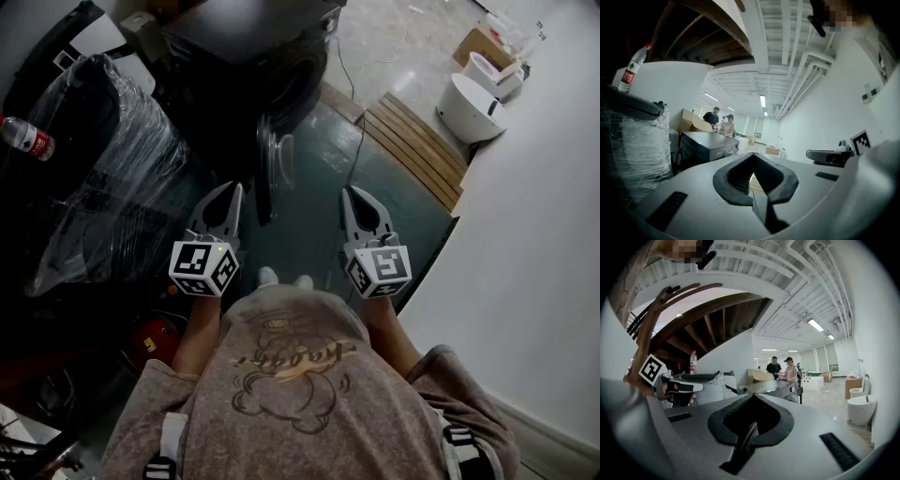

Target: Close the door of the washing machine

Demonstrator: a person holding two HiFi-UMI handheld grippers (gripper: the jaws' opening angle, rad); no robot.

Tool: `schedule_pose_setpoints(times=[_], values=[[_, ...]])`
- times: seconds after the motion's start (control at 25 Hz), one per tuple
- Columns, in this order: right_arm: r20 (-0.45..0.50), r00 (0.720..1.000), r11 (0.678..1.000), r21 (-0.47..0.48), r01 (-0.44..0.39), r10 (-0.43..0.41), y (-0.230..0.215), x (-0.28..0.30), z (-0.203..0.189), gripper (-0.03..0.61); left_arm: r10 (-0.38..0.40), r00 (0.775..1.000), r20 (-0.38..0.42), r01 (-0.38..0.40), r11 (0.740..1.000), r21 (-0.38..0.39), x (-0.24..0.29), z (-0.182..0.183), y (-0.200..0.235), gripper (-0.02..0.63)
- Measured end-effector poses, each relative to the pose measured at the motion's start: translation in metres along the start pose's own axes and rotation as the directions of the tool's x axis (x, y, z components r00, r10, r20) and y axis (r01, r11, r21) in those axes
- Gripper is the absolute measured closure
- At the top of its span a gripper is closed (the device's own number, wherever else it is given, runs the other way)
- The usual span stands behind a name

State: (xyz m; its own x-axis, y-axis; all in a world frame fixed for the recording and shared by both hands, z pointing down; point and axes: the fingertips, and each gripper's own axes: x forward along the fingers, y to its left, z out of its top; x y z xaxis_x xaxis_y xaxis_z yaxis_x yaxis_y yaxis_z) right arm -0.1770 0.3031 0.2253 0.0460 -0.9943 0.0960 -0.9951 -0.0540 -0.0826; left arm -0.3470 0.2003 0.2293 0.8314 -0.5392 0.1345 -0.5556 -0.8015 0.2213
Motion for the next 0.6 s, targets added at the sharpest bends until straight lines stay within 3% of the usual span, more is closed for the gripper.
schedule_pose_setpoints(times=[0.24,0.6], values=[[0.028,1.000,0.999,0.043,-0.009,0.007,-0.007,0.004,0.001,0.584,0.004,1.000,-0.010,-0.004,1.000,-0.007,0.007,-0.003,0.000,0.612],[-0.020,0.999,0.998,0.047,-0.041,0.042,-0.014,0.017,-0.018,0.584,0.051,0.997,-0.054,-0.052,0.999,-0.017,0.016,-0.019,0.018,0.612]])
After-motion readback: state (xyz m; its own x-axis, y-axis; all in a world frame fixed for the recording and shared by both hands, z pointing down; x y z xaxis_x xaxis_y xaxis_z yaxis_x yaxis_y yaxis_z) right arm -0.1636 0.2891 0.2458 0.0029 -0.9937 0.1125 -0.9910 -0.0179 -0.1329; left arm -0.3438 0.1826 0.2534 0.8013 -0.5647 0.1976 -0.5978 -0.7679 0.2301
